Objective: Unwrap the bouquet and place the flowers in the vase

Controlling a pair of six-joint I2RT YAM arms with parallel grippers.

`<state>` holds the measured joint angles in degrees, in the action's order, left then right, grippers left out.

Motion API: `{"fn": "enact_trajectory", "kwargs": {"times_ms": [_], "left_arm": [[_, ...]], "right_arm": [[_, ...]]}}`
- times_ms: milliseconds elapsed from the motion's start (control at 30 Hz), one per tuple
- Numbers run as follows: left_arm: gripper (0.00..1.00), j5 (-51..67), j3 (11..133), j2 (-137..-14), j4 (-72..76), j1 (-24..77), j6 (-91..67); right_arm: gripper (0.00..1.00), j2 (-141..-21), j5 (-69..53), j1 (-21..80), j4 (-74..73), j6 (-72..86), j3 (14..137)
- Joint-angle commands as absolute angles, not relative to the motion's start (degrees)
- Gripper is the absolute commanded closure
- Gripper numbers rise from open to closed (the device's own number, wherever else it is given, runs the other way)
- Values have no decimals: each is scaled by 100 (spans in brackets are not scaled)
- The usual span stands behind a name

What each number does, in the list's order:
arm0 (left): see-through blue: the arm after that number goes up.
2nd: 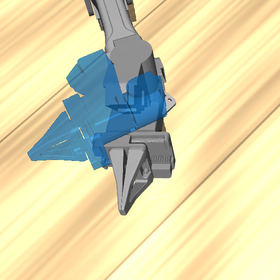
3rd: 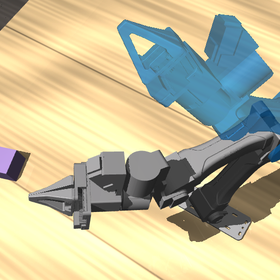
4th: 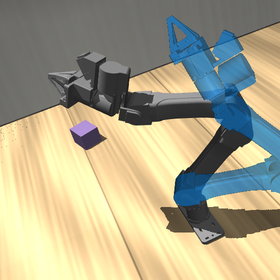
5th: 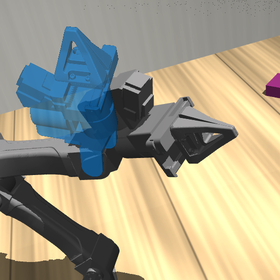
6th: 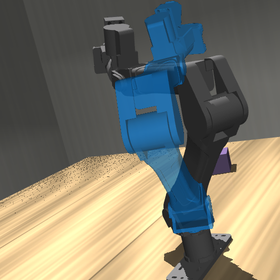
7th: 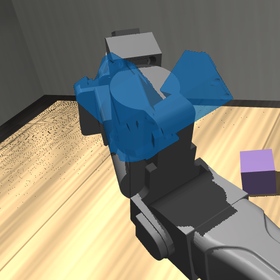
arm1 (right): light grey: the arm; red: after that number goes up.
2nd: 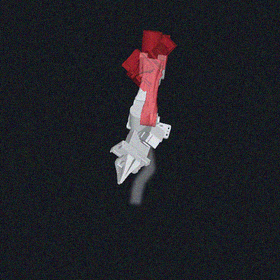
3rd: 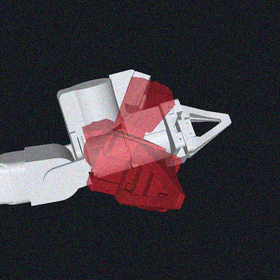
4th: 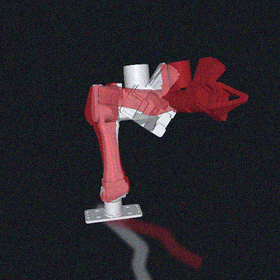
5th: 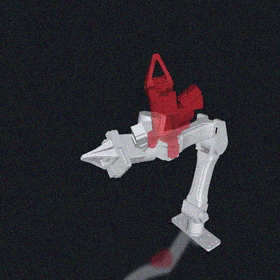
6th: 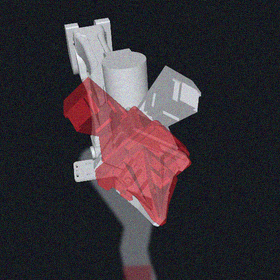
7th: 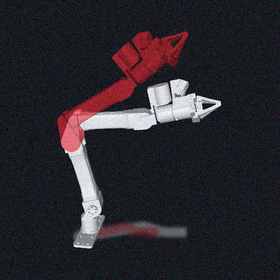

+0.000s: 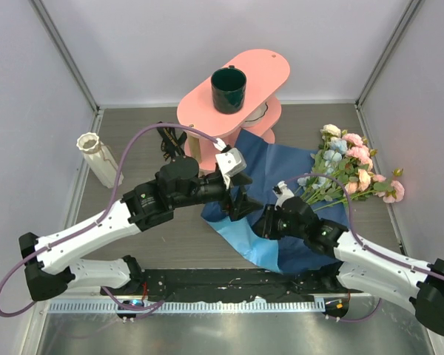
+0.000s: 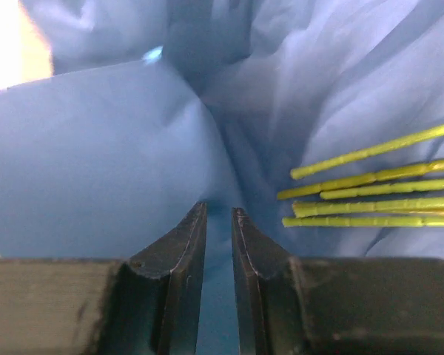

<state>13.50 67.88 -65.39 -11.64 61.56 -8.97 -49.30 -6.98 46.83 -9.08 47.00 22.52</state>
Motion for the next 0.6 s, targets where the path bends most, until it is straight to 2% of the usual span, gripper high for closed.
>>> {"fn": "enact_trajectory", "kwargs": {"times_ms": [0,267,333,567], "left_arm": [[23,1424,6882,-6635,-1107,6205,-958],[24,1328,6917,-6855,-1169,6231,-1081],[25,1196,6978,-6960,-1230,6240,-1107],[27,967,7014,-7023,-1345,6249,-1116]], "right_arm": [[74,-4466,-1423,4720,-404,4886,2004],[69,-4166,-1899,4720,202,5177,1652],[69,-4324,-1907,4720,254,5212,1618],[68,-5132,-1907,5036,1799,5607,1406]]}}
